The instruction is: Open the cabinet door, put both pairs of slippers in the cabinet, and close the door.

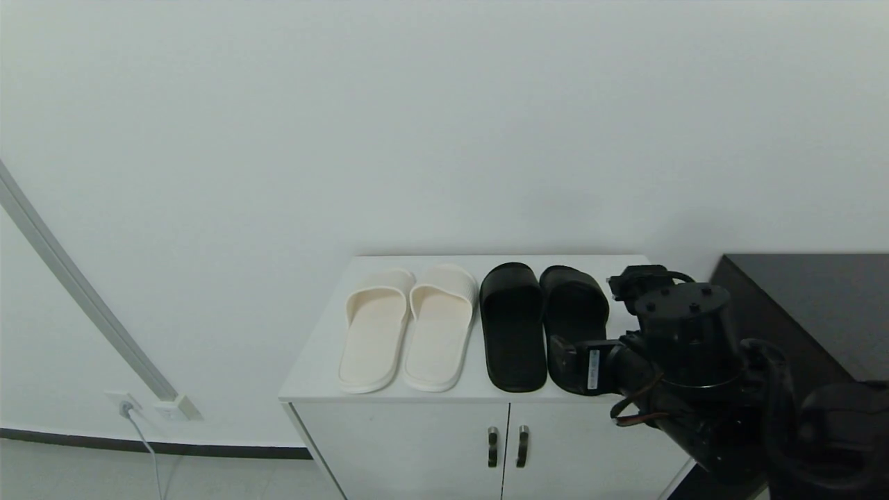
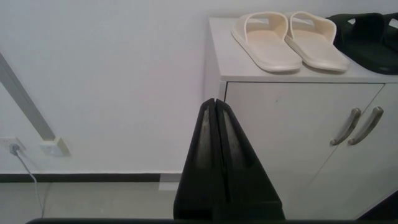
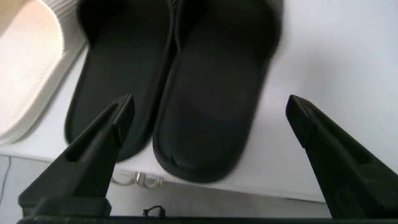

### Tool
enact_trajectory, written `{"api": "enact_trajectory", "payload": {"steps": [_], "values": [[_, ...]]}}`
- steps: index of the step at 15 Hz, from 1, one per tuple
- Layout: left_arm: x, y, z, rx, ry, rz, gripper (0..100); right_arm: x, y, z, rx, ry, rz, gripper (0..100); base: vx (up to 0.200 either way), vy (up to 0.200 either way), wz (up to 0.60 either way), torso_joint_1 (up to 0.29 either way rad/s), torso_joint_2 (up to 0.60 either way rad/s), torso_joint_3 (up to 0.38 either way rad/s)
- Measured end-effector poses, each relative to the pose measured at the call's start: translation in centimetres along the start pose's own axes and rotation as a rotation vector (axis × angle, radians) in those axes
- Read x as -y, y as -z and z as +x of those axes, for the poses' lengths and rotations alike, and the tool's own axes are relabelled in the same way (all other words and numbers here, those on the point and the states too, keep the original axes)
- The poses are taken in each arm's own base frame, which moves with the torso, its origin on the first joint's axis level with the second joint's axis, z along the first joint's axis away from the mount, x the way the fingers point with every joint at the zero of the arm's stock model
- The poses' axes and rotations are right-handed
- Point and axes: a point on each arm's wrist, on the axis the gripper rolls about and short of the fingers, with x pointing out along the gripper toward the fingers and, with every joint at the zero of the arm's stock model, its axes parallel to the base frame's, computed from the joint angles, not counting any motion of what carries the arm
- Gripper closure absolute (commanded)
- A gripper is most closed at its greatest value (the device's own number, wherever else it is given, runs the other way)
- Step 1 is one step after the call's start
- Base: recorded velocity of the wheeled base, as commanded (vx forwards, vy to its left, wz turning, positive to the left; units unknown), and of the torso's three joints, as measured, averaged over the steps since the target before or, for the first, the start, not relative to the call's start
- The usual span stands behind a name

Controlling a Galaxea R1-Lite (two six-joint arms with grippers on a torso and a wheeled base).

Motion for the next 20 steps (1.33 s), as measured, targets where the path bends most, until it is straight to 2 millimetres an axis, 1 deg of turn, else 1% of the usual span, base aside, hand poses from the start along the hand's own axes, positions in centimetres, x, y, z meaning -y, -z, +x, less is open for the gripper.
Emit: {"api": "enact_trajectory", "payload": {"steps": [3,6,9,13,15,18,20], "values": [[0.0,0.0,0.0,0.0,0.0,0.0,100,-1.4,0.2,2.1,0.008,0.041,-0.004,0,0.0,0.0,0.0,0.0,0.0,0.0],[0.0,0.0,0.0,0.0,0.0,0.0,100,-2.6,-1.0,3.5,0.05,0.043,-0.009,0,0.0,0.0,0.0,0.0,0.0,0.0],[0.0,0.0,0.0,0.0,0.0,0.0,100,-3.4,-1.9,4.6,0.088,0.076,-0.016,0,0.0,0.0,0.0,0.0,0.0,0.0],[0.0,0.0,0.0,0.0,0.0,0.0,100,-4.6,-1.2,7.4,0.103,0.124,-0.016,0,0.0,0.0,0.0,0.0,0.0,0.0],[0.0,0.0,0.0,0.0,0.001,-0.001,100,-4.9,-1.1,8.6,0.122,0.14,-0.02,0,0.0,0.0,0.0,0.0,0.0,0.0],[0.0,0.0,0.0,0.0,0.0,-0.001,100,-4.5,-1.1,10.4,0.131,0.172,-0.036,0,0.0,0.0,0.0,0.0,0.0,0.0],[0.0,0.0,0.0,0.0,0.0,-0.002,100,-4.6,-0.8,11.4,0.142,0.178,-0.039,0,0.0,0.0,0.0,0.0,0.0,0.0]]}}
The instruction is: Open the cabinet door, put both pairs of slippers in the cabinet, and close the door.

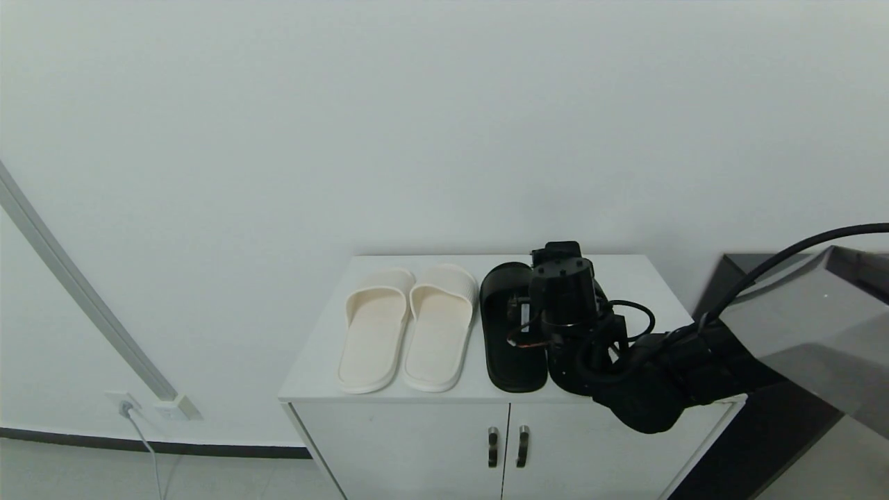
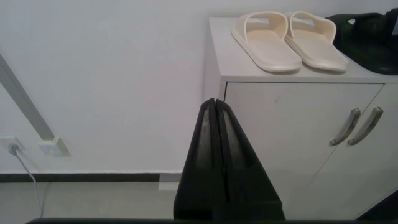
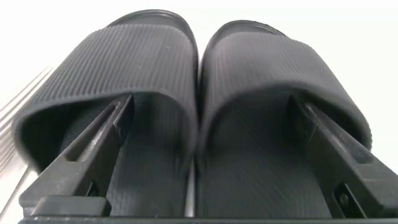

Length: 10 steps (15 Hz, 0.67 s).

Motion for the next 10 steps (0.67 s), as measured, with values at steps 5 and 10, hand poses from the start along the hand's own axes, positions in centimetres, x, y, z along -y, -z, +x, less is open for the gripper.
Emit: {"api": "enact_trajectory", "payload": {"steps": [5,10], "values": [[0.0,0.0,0.0,0.0,0.0,-0.001,100,-0.7,0.7,2.4,0.034,0.021,0.024,0,0.0,0.0,0.0,0.0,0.0,0.0],[0.0,0.0,0.0,0.0,-0.001,-0.001,100,-0.3,0.9,3.1,0.041,0.037,0.028,100,0.0,0.0,0.0,0.0,0.0,0.0]]}}
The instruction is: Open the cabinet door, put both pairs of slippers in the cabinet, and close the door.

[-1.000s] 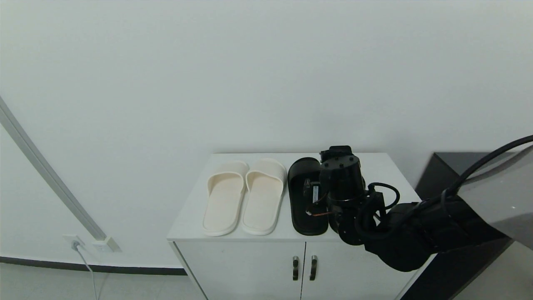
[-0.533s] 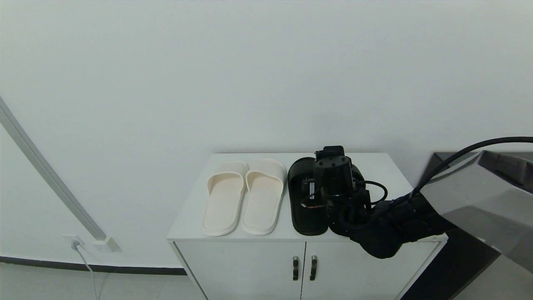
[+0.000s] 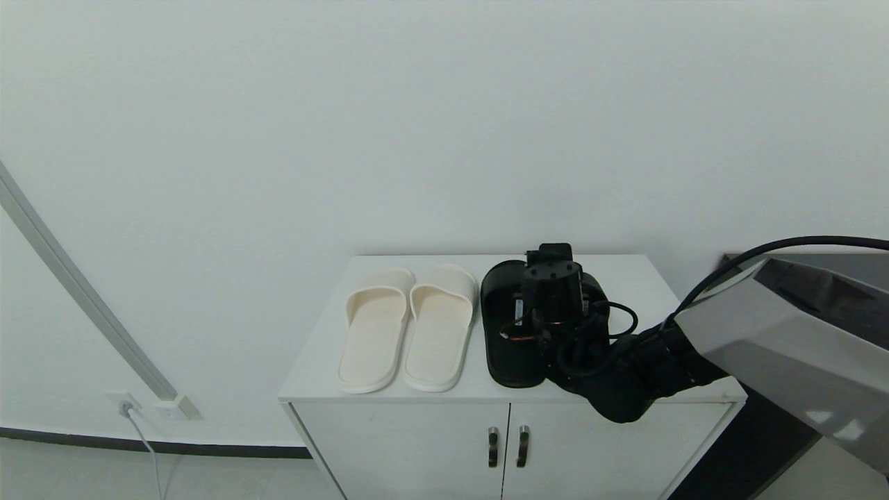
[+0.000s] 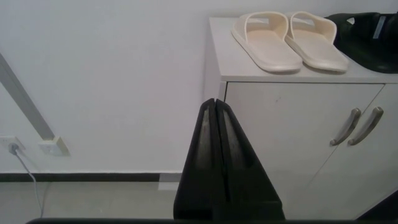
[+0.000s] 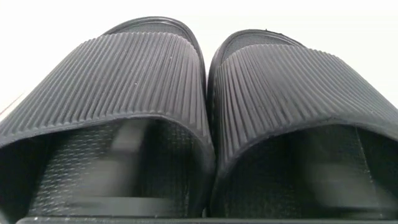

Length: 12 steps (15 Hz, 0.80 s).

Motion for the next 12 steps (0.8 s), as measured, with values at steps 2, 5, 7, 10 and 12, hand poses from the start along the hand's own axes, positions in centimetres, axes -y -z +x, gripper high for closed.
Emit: {"api": "enact_trajectory", "payload": {"steps": [2,5,7,10,12], "values": [[0.0,0.0,0.0,0.0,0.0,-0.001,100,0.1,0.1,0.0,-0.001,0.0,-0.002,100,0.0,0.0,0.0,0.0,0.0,0.0],[0.0,0.0,0.0,0.0,-0.001,-0.004,100,0.3,0.3,-0.3,-0.002,0.002,-0.008,100,0.0,0.0,0.0,0.0,0.0,0.0],[0.0,0.0,0.0,0.0,-0.006,-0.004,100,0.8,0.2,-1.3,-0.005,-0.008,-0.037,100,0.0,0.0,0.0,0.0,0.0,0.0],[0.0,0.0,0.0,0.0,-0.006,-0.004,100,2.1,-1.5,-3.7,0.015,-0.092,-0.063,100,0.0,0.0,0.0,0.0,0.0,0.0],[0.0,0.0,0.0,0.0,-0.004,-0.003,100,3.6,-2.8,-6.5,0.008,-0.221,-0.076,100,0.0,0.0,0.0,0.0,0.0,0.0]]}}
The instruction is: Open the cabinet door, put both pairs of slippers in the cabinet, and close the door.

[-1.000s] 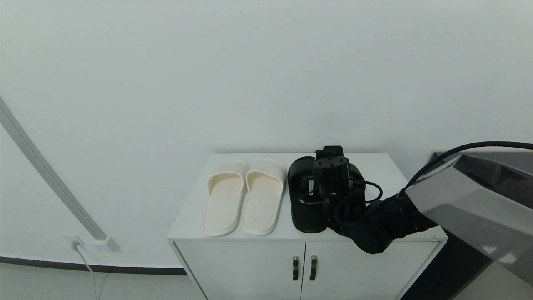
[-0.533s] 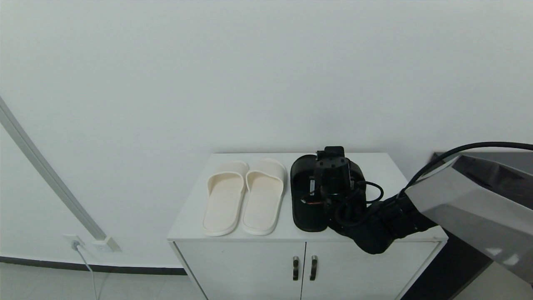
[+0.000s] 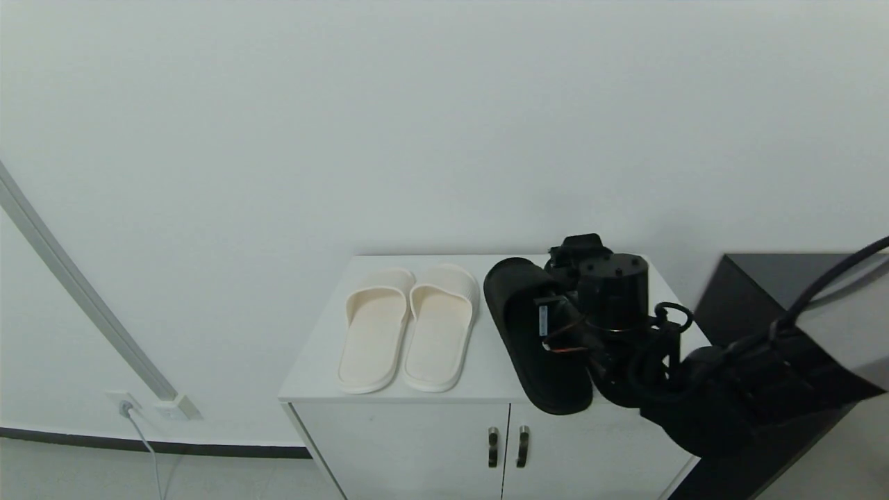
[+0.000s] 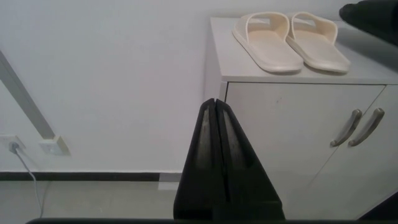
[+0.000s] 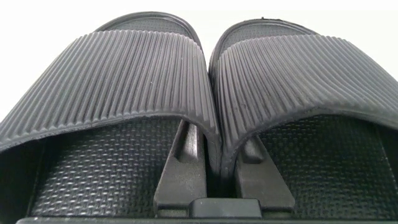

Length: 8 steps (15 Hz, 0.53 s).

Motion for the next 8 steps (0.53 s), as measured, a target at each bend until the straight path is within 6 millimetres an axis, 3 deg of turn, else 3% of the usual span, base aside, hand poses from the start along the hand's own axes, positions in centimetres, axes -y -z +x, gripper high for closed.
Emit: {"api": "enact_trajectory", "payload": {"steps": [4,6,8], "values": [[0.0,0.0,0.0,0.0,0.005,0.006,100,2.2,-0.6,-7.2,-0.041,-0.475,-0.047,100,0.0,0.0,0.0,0.0,0.0,0.0],[0.0,0.0,0.0,0.0,0.005,0.008,100,3.3,-0.6,-9.6,-0.035,-0.632,-0.089,100,0.0,0.0,0.0,0.0,0.0,0.0],[0.0,0.0,0.0,0.0,0.005,0.008,100,4.0,-0.6,-10.8,-0.006,-0.665,-0.164,100,0.0,0.0,0.0,0.0,0.0,0.0]]}}
